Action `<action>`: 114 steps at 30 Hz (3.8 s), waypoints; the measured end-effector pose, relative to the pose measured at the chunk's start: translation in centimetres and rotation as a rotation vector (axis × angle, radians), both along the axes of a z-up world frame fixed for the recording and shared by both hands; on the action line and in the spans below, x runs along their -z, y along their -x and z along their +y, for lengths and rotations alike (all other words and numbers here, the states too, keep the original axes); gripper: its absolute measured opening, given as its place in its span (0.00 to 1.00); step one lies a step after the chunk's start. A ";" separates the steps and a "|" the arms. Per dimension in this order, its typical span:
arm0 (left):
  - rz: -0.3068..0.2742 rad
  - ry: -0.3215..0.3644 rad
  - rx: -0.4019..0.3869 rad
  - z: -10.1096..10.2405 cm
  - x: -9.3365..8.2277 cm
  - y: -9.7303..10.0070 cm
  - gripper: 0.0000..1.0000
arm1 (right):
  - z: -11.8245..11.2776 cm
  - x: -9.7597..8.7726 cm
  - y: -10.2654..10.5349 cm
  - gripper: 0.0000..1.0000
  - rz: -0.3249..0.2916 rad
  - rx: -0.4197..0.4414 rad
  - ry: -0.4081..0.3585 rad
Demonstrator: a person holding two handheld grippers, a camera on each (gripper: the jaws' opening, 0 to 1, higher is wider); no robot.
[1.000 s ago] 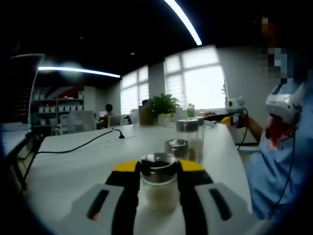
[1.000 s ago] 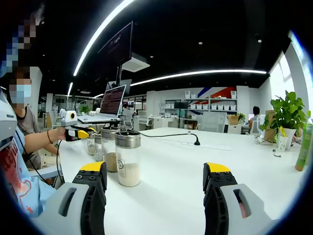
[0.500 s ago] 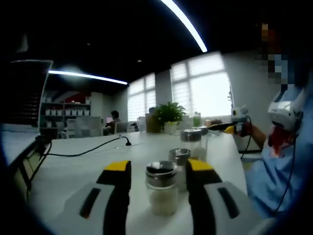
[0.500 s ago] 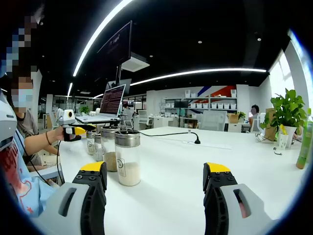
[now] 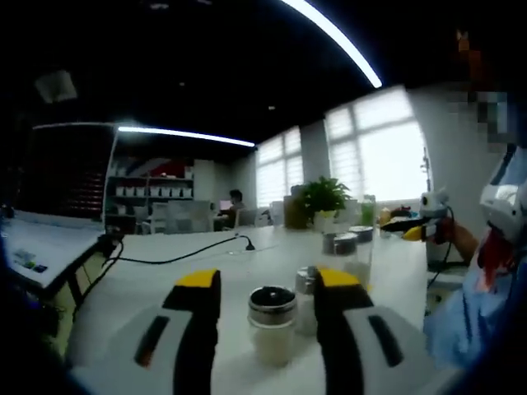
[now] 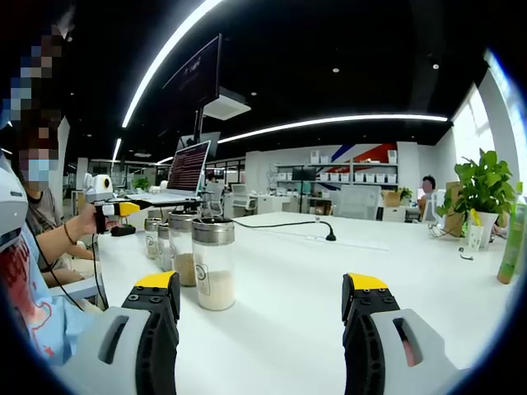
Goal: Rotate the seasoning bottle until the label or dispensing opening points toward the visible target arrow and the bottle remains upright within the marked orientation range
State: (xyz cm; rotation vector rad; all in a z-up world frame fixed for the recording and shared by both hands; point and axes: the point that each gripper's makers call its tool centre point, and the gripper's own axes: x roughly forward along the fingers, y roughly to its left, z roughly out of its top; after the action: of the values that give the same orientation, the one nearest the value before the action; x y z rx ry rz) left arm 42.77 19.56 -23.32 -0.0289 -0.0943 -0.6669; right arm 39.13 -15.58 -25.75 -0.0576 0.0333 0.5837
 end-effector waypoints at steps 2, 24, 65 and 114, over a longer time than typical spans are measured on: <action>0.007 0.029 -0.042 0.0 0.0 0.1 0.50 | -0.1 0.0 0.0 0.83 -0.001 0.006 -0.003; -0.037 0.125 -0.511 0.3 0.1 0.6 0.51 | -0.9 -1.0 0.5 0.83 -0.032 0.032 0.000; -0.002 0.049 -0.616 -0.8 3.0 -2.2 0.33 | -1.5 -1.3 0.2 0.82 -0.031 0.049 -0.005; -0.045 -0.021 -0.192 -2.3 3.2 -2.0 0.32 | -1.1 -1.3 0.3 0.81 -0.025 0.026 -0.002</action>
State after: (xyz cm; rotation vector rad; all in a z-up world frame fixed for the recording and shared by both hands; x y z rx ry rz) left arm 44.74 17.23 -26.56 0.0154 -0.1320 -0.4763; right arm 38.79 -16.68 -24.49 -0.0630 0.0089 0.5566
